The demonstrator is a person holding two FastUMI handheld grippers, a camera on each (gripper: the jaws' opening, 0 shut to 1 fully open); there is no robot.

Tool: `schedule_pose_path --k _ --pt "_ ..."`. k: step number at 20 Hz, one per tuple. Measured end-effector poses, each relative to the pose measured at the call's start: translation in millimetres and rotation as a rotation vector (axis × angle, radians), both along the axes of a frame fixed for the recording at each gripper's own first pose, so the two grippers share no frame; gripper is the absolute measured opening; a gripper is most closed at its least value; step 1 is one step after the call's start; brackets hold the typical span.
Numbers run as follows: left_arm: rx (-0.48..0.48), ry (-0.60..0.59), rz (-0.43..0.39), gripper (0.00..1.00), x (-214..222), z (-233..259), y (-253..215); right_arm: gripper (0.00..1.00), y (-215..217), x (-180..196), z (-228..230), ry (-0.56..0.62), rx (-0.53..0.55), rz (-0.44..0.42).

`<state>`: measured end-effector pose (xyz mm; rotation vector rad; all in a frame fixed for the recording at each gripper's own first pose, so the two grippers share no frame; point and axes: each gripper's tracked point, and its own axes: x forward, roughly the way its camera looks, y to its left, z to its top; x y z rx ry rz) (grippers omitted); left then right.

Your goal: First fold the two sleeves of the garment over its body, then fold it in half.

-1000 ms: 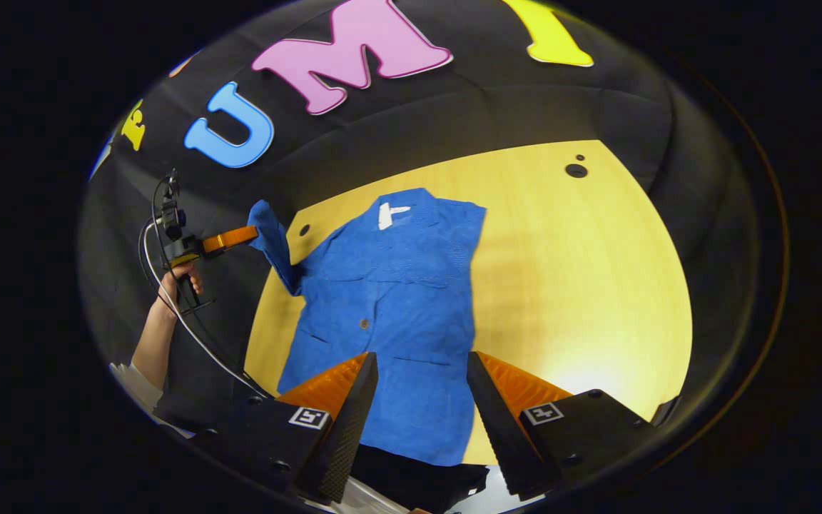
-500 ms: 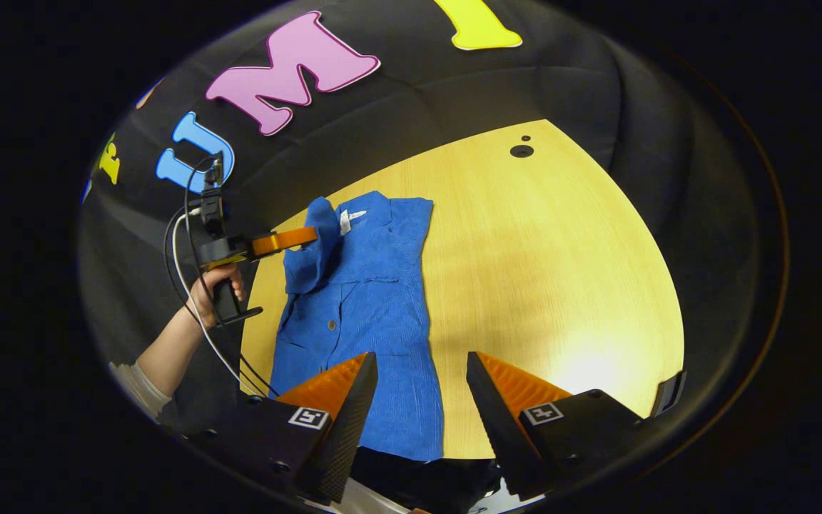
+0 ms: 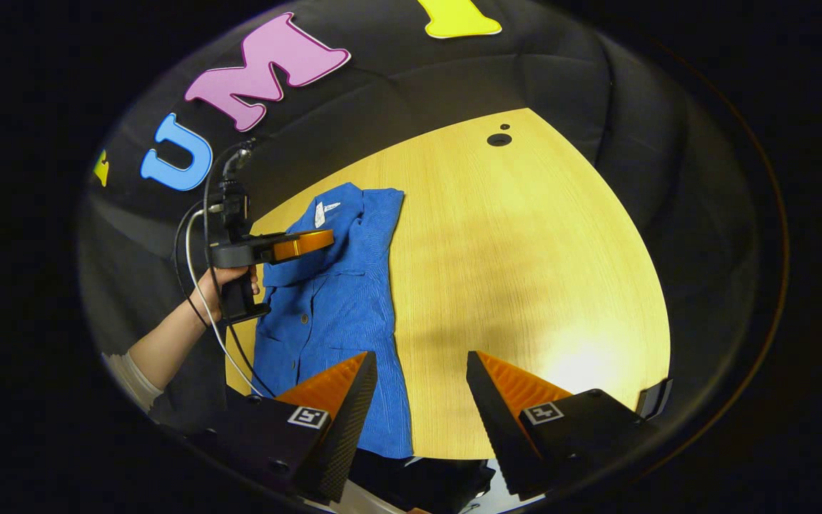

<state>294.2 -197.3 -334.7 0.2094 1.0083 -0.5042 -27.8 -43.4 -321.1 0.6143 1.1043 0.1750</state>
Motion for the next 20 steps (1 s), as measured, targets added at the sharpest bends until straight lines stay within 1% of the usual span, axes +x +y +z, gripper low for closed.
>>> schedule_pose_path --k 2,3,5,6,7,8,9,10,11,14,17,19,20 --pt "-0.062 0.010 -0.029 0.29 -8 8 -19 0.83 5 3 -1 -0.001 0.010 0.003" --pt "-0.090 0.023 -0.035 0.41 -14 14 -24 0.83 7 4 0 -0.005 0.013 0.007" --pt "-0.111 0.029 -0.027 0.70 -27 23 -21 0.83 15 8 1 -0.012 0.021 0.010" --pt "-0.125 0.020 -0.010 0.73 -34 30 -18 0.83 19 10 -1 -0.011 0.021 0.015" --pt "-0.139 0.019 0.007 0.82 -42 37 -12 0.83 25 11 -1 -0.011 0.020 0.022" --pt "-0.146 0.012 0.029 0.84 -52 46 -2 0.83 32 12 -2 -0.010 0.018 0.031" --pt "-0.150 0.000 0.054 0.85 -60 55 10 0.84 39 11 -2 -0.011 0.014 0.043" --pt "-0.149 -0.001 0.077 0.85 -72 63 24 0.89 46 11 -1 -0.015 0.006 0.056" --pt "-0.147 -0.004 0.104 0.85 -85 71 41 0.89 54 10 -1 -0.019 -0.005 0.072" --pt "-0.089 0.010 0.195 0.85 -138 77 108 0.95 81 -5 -10 -0.008 -0.041 0.130" --pt "0.040 0.064 0.269 0.84 -208 51 190 0.96 112 -39 -33 0.058 -0.081 0.200" --pt "0.105 0.159 0.365 0.85 -259 25 241 0.98 129 -64 -51 0.123 -0.094 0.255" --pt "0.112 0.203 0.413 0.85 -283 13 261 0.98 138 -76 -57 0.149 -0.081 0.270"
